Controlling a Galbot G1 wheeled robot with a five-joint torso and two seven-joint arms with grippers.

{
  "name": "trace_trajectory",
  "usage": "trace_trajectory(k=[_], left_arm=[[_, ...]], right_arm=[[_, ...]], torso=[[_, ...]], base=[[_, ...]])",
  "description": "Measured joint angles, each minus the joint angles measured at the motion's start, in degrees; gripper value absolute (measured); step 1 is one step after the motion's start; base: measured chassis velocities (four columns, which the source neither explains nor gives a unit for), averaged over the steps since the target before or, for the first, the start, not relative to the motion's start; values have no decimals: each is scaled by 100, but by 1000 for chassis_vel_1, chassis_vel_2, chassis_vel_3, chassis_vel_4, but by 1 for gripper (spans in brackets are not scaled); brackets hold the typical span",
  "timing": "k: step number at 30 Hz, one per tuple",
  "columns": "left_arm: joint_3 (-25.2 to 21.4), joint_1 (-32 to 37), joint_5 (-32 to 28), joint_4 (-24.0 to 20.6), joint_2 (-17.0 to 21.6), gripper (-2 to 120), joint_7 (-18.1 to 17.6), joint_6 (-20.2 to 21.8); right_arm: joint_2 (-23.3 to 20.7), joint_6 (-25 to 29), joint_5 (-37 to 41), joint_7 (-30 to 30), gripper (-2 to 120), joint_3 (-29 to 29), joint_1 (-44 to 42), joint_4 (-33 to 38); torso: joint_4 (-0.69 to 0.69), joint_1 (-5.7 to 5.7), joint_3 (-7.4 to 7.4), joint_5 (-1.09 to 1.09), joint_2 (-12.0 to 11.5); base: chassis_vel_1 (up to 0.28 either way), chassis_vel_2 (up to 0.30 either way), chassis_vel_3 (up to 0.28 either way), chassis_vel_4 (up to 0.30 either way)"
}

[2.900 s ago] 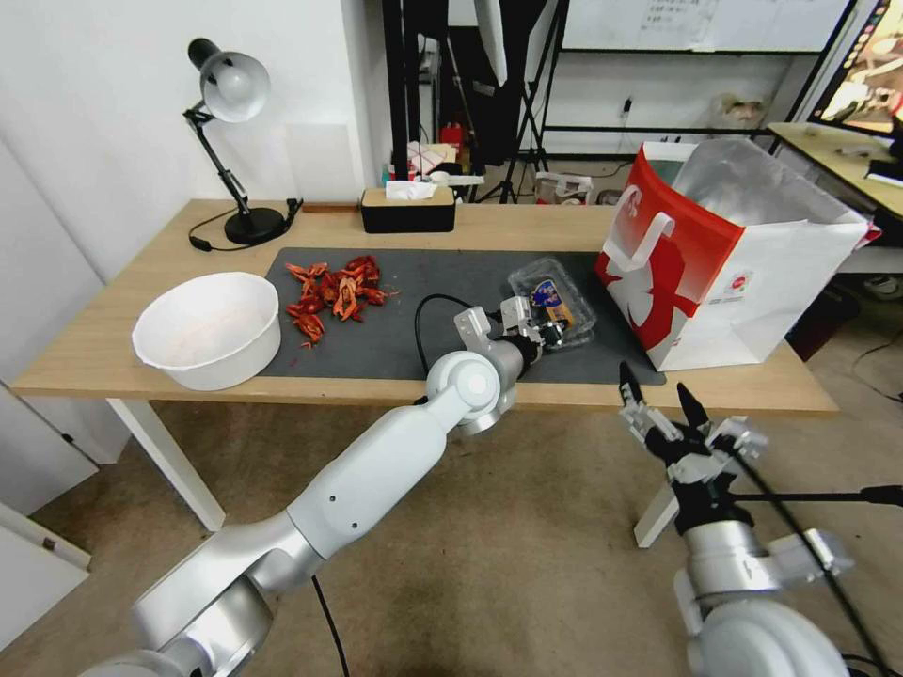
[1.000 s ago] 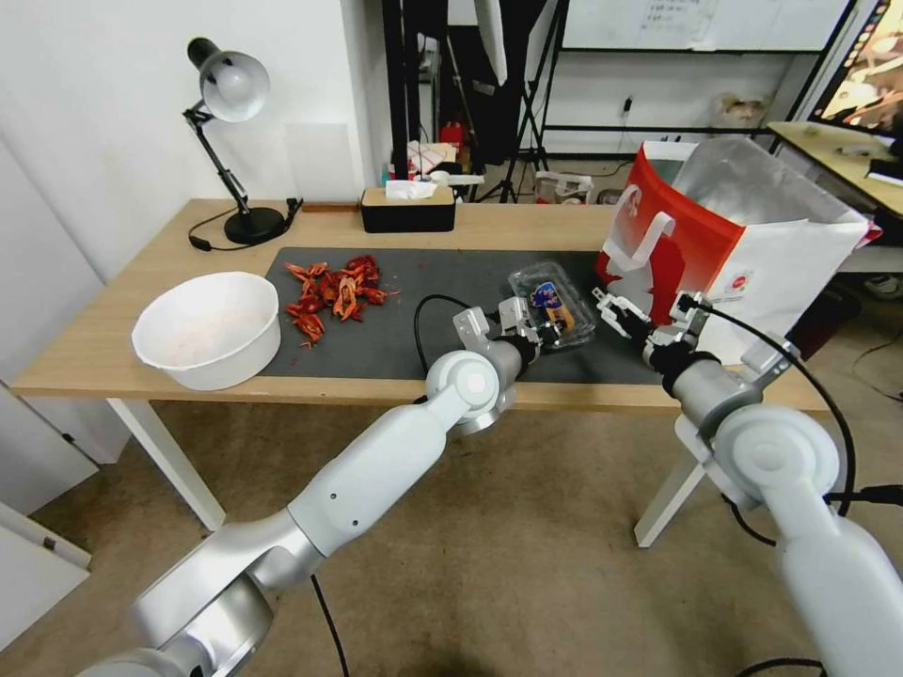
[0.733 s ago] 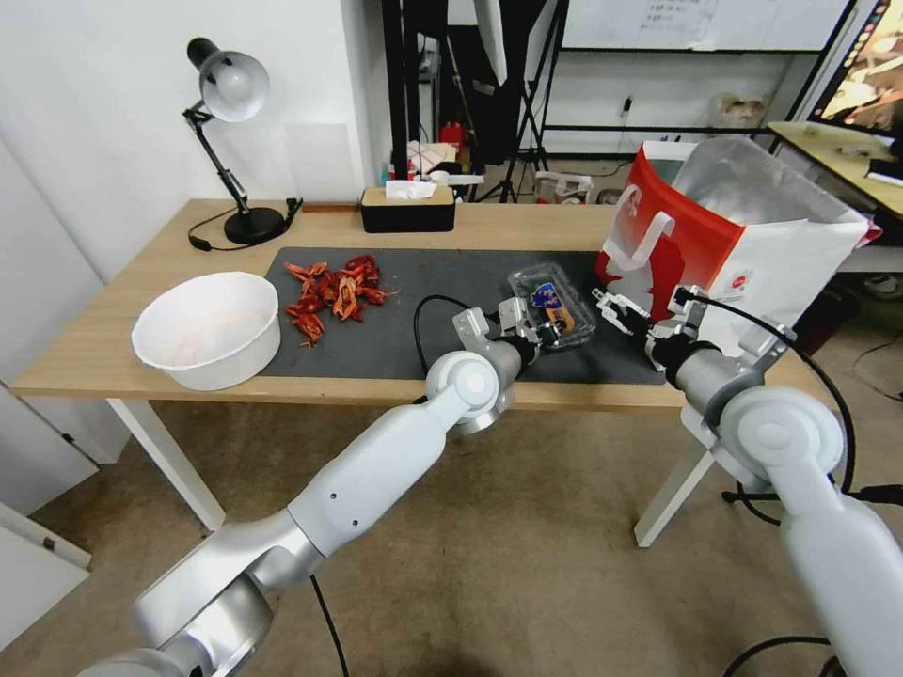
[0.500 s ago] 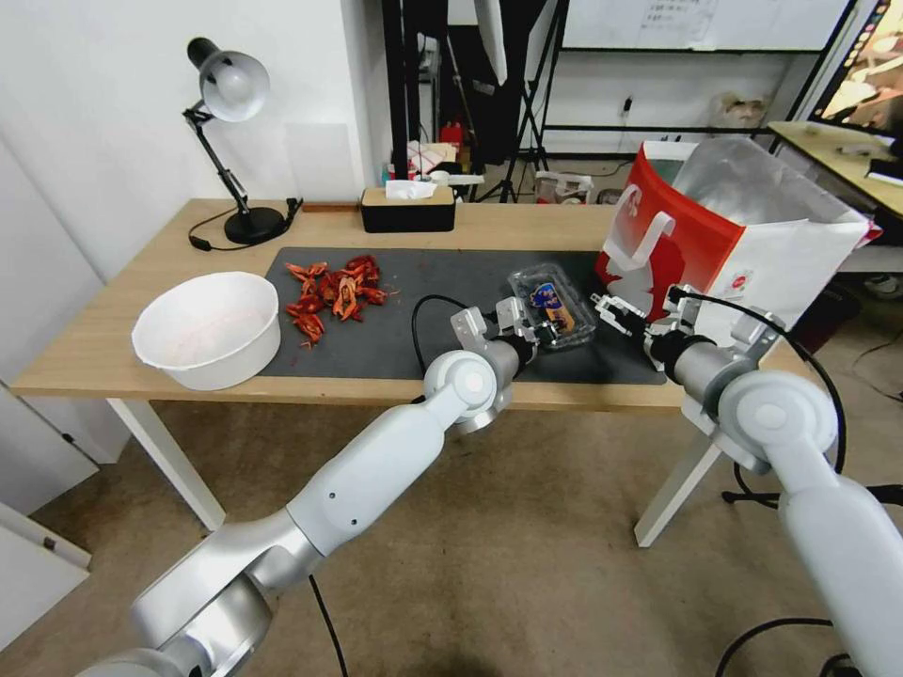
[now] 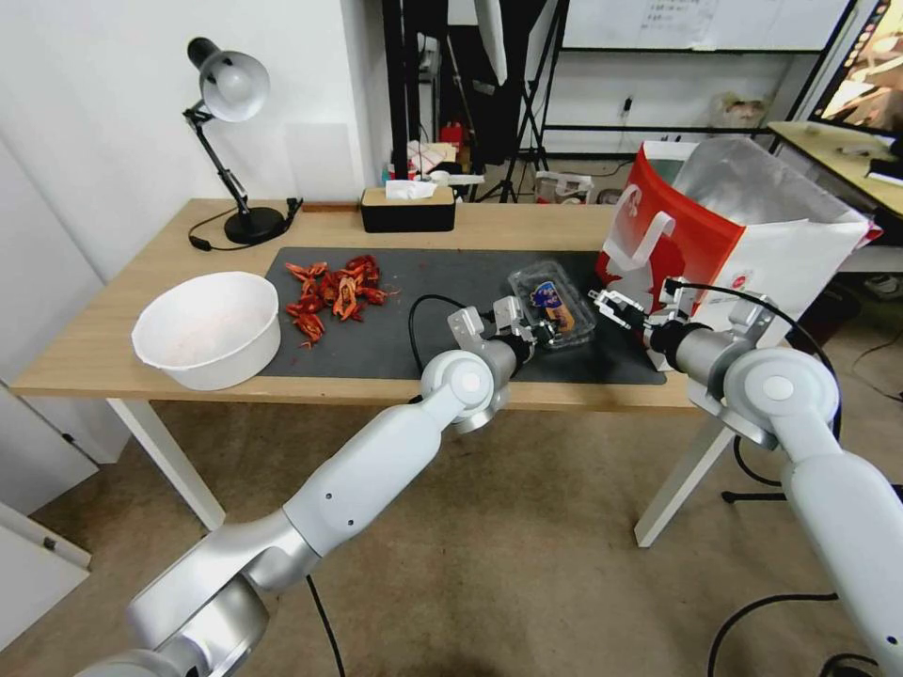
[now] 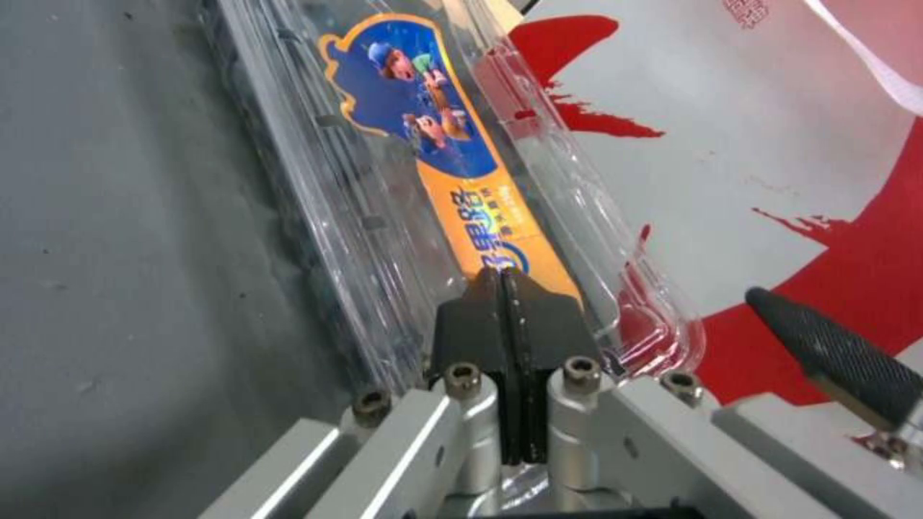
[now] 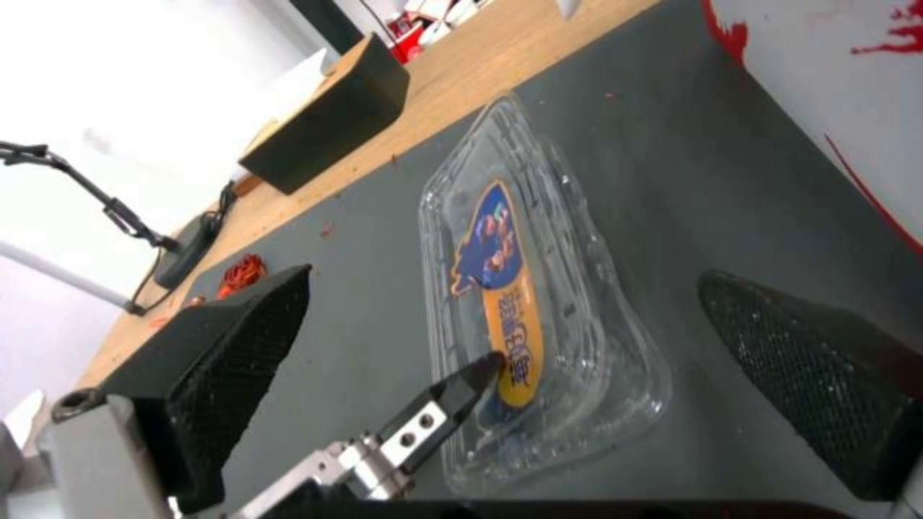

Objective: Close the takeout container lid, then place the container into the takeout bag.

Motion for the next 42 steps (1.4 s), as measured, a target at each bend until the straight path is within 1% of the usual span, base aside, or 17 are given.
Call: trace_trajectory(k=[15,18,30,42], left_arm=[[-5,3,2,-22,46,0,-5,1],[-10,3,2,-29,48,0,-7,1],[-8,16,1,-60,64,0,-15,6],[6,38,1,-52,27,0,-15,7]], right_arm=[[-3,-129,13,4,100,-495,675,-559],[2,-230,-11,60,100,-647,870,-708],[9,-458,-1,56,100,-1002,1252,-1133],[-38,-614,24,1,100,-1227,1536,-1467]], torso=[[1,0,0,0,0],[1,0,0,-1,0],[0,0,0,0,0],[0,0,0,0,0]], base=[[0,0,0,0],[0,0,0,0],[0,0,0,0],[0,0,0,0]])
